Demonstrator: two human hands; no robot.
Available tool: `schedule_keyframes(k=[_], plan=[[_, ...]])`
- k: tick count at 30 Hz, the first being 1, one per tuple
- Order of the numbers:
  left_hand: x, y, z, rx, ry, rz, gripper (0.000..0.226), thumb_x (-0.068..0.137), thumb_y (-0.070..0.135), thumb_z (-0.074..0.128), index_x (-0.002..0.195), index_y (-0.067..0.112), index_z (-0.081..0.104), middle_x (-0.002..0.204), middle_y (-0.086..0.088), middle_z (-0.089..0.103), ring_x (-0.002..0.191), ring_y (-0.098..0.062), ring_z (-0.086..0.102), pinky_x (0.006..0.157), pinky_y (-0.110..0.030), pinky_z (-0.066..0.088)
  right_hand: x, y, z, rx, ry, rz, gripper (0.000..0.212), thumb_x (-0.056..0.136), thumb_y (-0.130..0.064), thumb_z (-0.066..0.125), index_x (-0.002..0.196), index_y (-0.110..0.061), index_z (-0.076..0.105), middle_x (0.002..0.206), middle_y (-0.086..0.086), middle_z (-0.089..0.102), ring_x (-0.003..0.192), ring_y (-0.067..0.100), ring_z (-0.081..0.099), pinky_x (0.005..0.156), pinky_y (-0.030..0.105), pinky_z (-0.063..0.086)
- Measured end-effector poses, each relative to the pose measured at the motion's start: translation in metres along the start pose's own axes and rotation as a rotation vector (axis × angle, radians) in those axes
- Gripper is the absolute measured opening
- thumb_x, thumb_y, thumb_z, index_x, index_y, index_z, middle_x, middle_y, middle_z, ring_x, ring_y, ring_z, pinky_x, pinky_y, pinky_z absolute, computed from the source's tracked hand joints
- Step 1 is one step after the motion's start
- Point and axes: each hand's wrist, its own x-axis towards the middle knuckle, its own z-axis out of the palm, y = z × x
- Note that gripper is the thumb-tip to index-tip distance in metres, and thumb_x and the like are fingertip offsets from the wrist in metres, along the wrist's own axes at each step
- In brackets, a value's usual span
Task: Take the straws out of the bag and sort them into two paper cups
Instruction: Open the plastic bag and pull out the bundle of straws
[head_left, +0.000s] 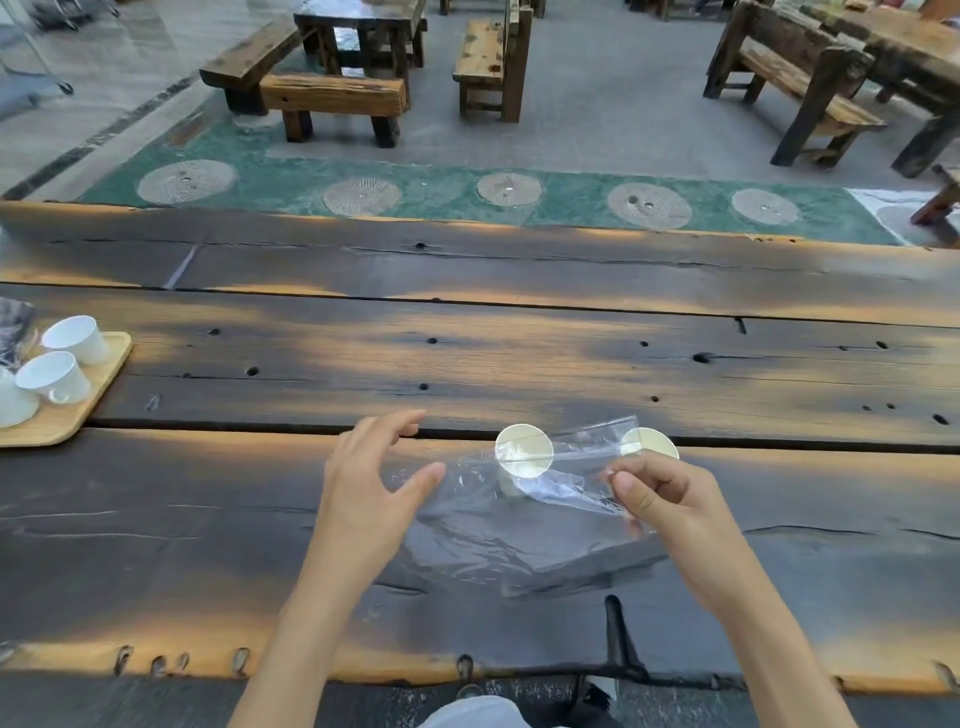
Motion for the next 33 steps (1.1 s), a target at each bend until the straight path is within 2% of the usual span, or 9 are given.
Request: schedule_keyframes(k=[3, 6, 9, 12, 14, 17, 21, 27, 33], plan=[[0.009, -0.003, 0.002, 0.151, -0.018, 0.177, 0.024, 0.083, 0.038, 0.069, 0.107, 0.035, 0.07, 0.102, 0.022, 0.064, 0.102, -0.006, 0.054, 0.094, -0.035, 0.035, 0.0, -0.006, 0.005, -0.02, -0.007, -0.025, 0.02, 0.086, -0.023, 0.062, 0.087, -0.008, 0.075, 0.061, -0.003, 0.054, 0.053, 0.013, 0.048, 0.056, 0.021, 0.042], [0.014, -0.003, 0.006, 0.234, -0.032, 0.286, 0.018, 0.086, 0.041, 0.06, 0.088, 0.029, 0.072, 0.085, 0.019, 0.067, 0.085, -0.01, 0.06, 0.086, -0.046, 0.04, -0.002, -0.011, 0.008, -0.037, -0.018, -0.03, 0.016, 0.087, -0.024, 0.063, 0.084, -0.015, 0.076, 0.065, 0.011, 0.05, 0.053, 0.014, 0.046, 0.055, 0.024, 0.04], [0.014, 0.002, 0.005, 0.137, -0.039, 0.24, 0.017, 0.088, 0.035, 0.062, 0.08, 0.024, 0.072, 0.076, 0.018, 0.068, 0.076, -0.006, 0.059, 0.081, -0.039, 0.043, -0.004, -0.01, 0.008, -0.045, 0.002, -0.004, 0.019, 0.087, -0.027, 0.061, 0.081, -0.017, 0.076, 0.06, 0.004, 0.047, 0.057, 0.014, 0.043, 0.056, 0.023, 0.038], [0.015, 0.004, 0.003, 0.021, -0.085, 0.143, 0.01, 0.088, 0.021, 0.067, 0.081, 0.02, 0.074, 0.079, 0.014, 0.07, 0.081, -0.01, 0.063, 0.072, -0.023, 0.046, -0.007, -0.01, 0.008, -0.063, 0.017, 0.008, 0.024, 0.088, -0.027, 0.06, 0.077, -0.009, 0.07, 0.054, -0.007, 0.044, 0.057, 0.013, 0.039, 0.055, 0.023, 0.031], [0.013, 0.007, 0.004, 0.032, -0.132, 0.171, 0.008, 0.089, 0.019, 0.068, 0.094, 0.02, 0.075, 0.084, 0.015, 0.071, 0.088, -0.009, 0.064, 0.078, -0.021, 0.048, -0.008, -0.01, 0.01, -0.045, 0.02, 0.005, 0.025, 0.088, -0.026, 0.06, 0.079, -0.004, 0.07, 0.054, -0.009, 0.044, 0.054, 0.013, 0.036, 0.052, 0.023, 0.028], [0.01, 0.015, 0.013, 0.017, -0.2, 0.248, 0.018, 0.089, 0.029, 0.068, 0.104, 0.021, 0.073, 0.092, 0.014, 0.068, 0.088, -0.012, 0.063, 0.081, -0.024, 0.048, -0.008, -0.01, 0.015, -0.063, -0.012, -0.002, 0.028, 0.09, -0.027, 0.063, 0.081, -0.001, 0.07, 0.055, -0.013, 0.045, 0.054, 0.014, 0.036, 0.052, 0.024, 0.028], [0.01, 0.019, 0.021, -0.016, -0.163, 0.29, 0.023, 0.093, 0.038, 0.06, 0.089, 0.02, 0.074, 0.081, 0.01, 0.067, 0.079, -0.013, 0.062, 0.072, -0.038, 0.049, -0.01, -0.01, 0.018, -0.085, -0.029, 0.016, 0.022, 0.094, -0.021, 0.063, 0.081, -0.004, 0.071, 0.055, -0.013, 0.046, 0.056, 0.015, 0.036, 0.054, 0.028, 0.028], [0.011, 0.024, 0.019, -0.071, -0.15, 0.222, 0.012, 0.088, 0.03, 0.066, 0.088, 0.021, 0.073, 0.08, 0.009, 0.069, 0.078, -0.015, 0.062, 0.072, -0.026, 0.048, -0.009, -0.01, 0.02, -0.087, -0.036, 0.039, 0.021, 0.097, -0.017, 0.062, 0.08, -0.011, 0.073, 0.056, -0.011, 0.045, 0.059, 0.016, 0.035, 0.059, 0.039, 0.027], [0.015, 0.03, 0.019, -0.054, -0.076, 0.228, 0.022, 0.092, 0.033, 0.062, 0.082, 0.017, 0.073, 0.074, 0.007, 0.069, 0.072, -0.015, 0.06, 0.069, -0.037, 0.046, -0.01, -0.013, 0.026, -0.103, -0.079, 0.035, 0.021, 0.095, -0.024, 0.061, 0.081, -0.012, 0.072, 0.059, -0.012, 0.046, 0.06, 0.013, 0.039, 0.059, 0.033, 0.032]])
